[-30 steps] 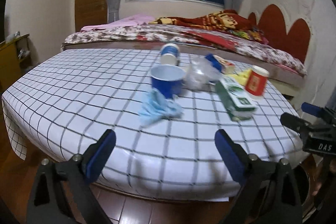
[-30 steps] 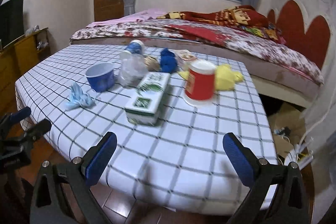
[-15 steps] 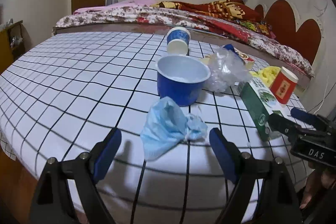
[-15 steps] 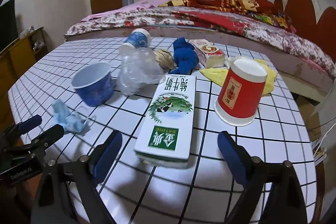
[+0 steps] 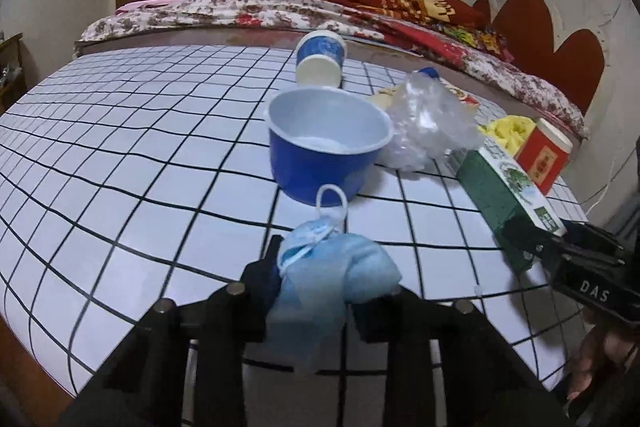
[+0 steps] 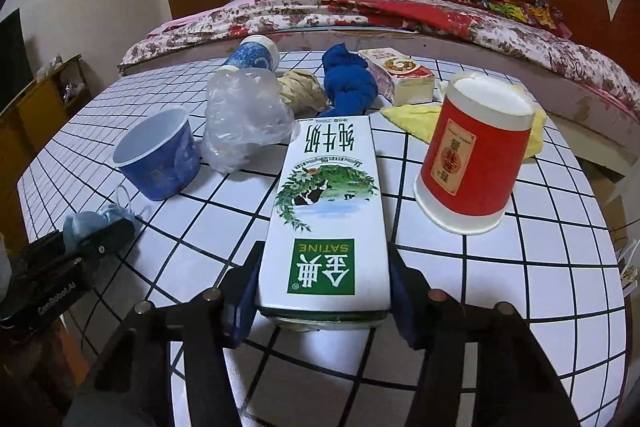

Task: Collect trash
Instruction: 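Grasp the blue face mask with the left tool while the right tool grasps the milk carton, then carry mask and milk carton over the bin and release both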

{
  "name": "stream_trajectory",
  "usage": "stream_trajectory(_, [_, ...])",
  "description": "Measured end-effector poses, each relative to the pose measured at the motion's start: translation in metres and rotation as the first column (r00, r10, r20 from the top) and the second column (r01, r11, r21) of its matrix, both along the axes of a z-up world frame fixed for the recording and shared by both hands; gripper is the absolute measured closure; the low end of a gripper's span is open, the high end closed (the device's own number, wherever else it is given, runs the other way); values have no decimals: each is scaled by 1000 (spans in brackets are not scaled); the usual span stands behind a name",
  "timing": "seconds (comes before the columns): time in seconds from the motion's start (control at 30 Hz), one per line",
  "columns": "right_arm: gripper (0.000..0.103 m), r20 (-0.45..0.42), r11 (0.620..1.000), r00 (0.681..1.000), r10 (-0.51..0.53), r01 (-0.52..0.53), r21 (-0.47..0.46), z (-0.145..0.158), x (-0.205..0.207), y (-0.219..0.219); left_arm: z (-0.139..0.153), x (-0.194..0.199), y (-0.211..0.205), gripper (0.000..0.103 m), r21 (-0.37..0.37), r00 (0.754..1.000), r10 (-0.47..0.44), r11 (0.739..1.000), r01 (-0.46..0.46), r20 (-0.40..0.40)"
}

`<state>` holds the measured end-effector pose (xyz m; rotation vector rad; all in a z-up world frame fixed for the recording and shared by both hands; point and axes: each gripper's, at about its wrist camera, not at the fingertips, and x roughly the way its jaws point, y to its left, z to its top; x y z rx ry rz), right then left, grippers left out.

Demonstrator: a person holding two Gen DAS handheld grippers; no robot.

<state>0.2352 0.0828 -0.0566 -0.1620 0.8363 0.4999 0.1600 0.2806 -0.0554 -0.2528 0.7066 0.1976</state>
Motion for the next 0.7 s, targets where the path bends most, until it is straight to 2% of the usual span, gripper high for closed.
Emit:
stream_trajectory(0.27, [47,78,1000,997,24,-23,-14,17,-22,-12,15,-22,-21,75,35,998,-20,999,18,60])
stream_trajectory(0.43, [47,128,1000,992,15,-18,20,32,-38,-35,27,-29,-39,75,42,995,-47,998,43,92])
stream_trajectory(0.7, [47,164,999,986,-27,23,23,45,-58,-82,41,-37,-77,75,51,985,-111,993,105,129])
